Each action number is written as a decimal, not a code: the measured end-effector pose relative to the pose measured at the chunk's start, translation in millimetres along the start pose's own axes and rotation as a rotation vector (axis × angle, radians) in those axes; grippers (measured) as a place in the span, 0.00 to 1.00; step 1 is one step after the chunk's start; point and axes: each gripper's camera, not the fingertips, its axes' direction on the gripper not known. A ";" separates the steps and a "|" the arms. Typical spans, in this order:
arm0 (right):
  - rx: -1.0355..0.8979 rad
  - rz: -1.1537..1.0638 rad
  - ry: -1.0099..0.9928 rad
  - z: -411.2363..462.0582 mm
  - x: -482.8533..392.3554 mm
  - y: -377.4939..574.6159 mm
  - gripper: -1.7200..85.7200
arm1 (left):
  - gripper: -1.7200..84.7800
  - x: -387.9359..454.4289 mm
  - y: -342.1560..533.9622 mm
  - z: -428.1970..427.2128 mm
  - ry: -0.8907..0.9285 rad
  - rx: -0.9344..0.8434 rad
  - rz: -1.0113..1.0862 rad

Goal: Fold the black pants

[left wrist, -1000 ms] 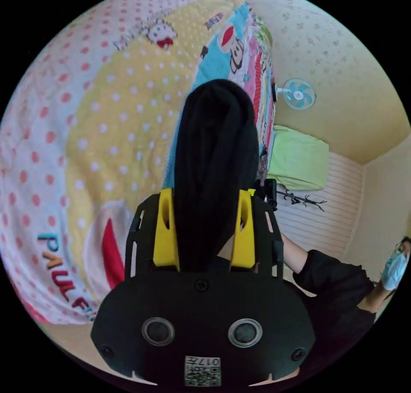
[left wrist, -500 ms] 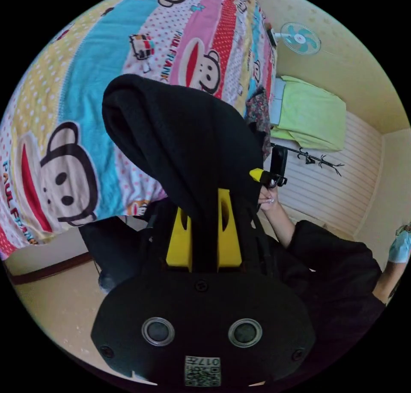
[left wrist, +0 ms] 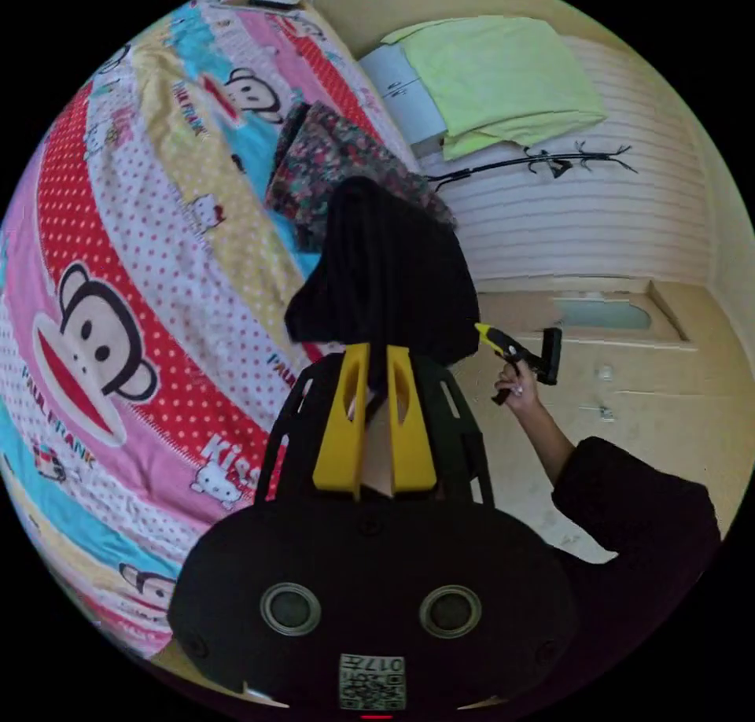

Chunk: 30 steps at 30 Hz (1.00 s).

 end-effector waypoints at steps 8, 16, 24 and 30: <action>-0.722 0.477 0.276 176.0 132.4 226.4 0.03 | 0.01 -184.7 287.3 1.8 -0.361 -0.254 -0.705; -0.905 0.005 0.650 314.5 -11.4 242.9 0.02 | 0.01 -181.1 701.1 -8.3 -0.029 0.384 -1.629; -0.525 -0.544 0.557 414.3 -323.6 128.6 0.02 | 0.02 -190.9 830.4 129.9 0.572 1.038 -1.832; -0.259 -0.637 0.100 403.4 -509.1 182.8 0.02 | 0.10 -250.8 849.2 17.0 0.264 1.269 -1.445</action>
